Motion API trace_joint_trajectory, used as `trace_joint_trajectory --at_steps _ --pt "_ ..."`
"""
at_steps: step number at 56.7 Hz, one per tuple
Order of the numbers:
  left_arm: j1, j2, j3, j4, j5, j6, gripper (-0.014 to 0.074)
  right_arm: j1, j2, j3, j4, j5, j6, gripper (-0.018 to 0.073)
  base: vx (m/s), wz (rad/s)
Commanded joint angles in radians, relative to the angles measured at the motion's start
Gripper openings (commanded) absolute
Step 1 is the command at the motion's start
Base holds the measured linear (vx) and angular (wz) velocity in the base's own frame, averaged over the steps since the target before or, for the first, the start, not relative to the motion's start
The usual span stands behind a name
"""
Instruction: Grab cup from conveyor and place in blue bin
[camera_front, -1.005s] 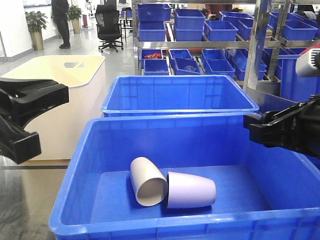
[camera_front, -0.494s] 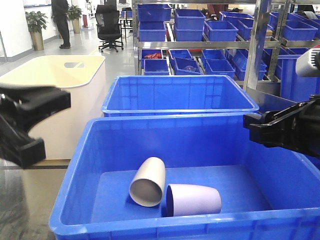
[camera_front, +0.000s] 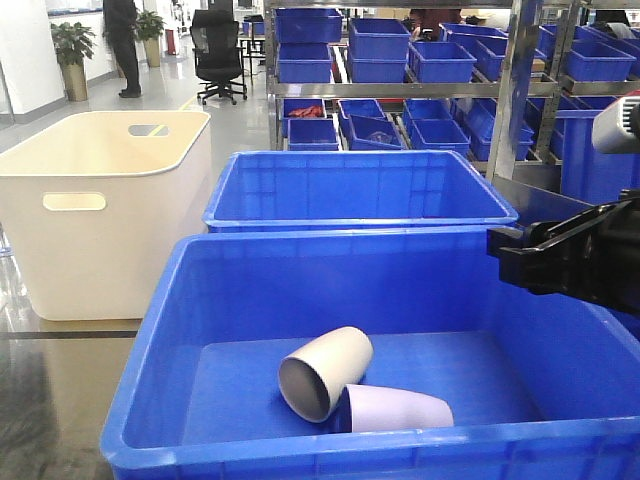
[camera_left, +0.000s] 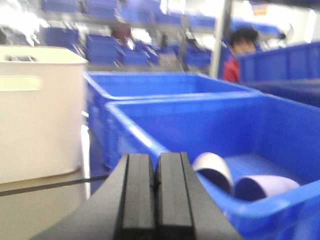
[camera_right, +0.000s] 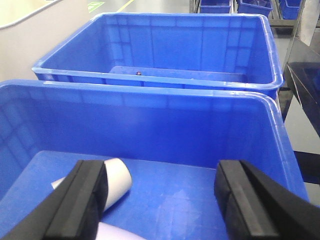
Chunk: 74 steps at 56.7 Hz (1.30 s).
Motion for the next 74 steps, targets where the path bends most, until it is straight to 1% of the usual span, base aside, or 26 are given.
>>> trace_joint_trajectory --at_steps 1,5,8,15,18,21,26,30,74 --pt "0.040 -0.089 0.092 0.029 -0.170 -0.051 -0.0007 0.000 -0.021 -0.031 -0.016 -0.078 -0.002 0.0518 0.00 0.00" --pt "0.087 -0.173 0.177 0.029 -0.175 -0.080 -0.0007 0.000 -0.021 -0.031 -0.016 -0.078 -0.002 0.0518 0.00 0.00" --pt "0.131 -0.245 0.237 0.029 -0.158 -0.095 -0.0007 0.000 -0.021 -0.031 -0.016 -0.078 -0.002 0.0518 0.00 0.00" --pt "0.226 -0.384 0.350 0.034 -0.041 -0.092 -0.0007 0.000 -0.021 -0.031 -0.016 -0.078 -0.002 0.0518 0.00 0.00" --pt "0.262 -0.434 0.380 0.071 0.014 -0.091 -0.0007 0.000 -0.021 -0.031 -0.016 -0.078 -0.002 0.0518 0.00 0.00" --pt "0.288 -0.455 0.376 0.130 0.114 -0.091 -0.0007 0.000 -0.021 -0.031 -0.016 -0.078 -0.002 0.0518 0.00 0.00" --pt "0.314 -0.448 0.376 0.211 0.187 -0.091 -0.0007 0.000 -0.021 -0.031 -0.016 -0.078 -0.002 0.0518 0.00 0.00" --pt "0.319 -0.449 0.377 0.241 0.217 -0.091 -0.0007 0.000 -0.021 -0.031 -0.016 -0.077 -0.002 0.0518 0.00 0.00" --pt "0.320 -0.447 0.377 0.238 0.219 -0.091 -0.0007 0.000 -0.021 -0.031 -0.016 -0.078 -0.002 0.0518 0.00 0.00"
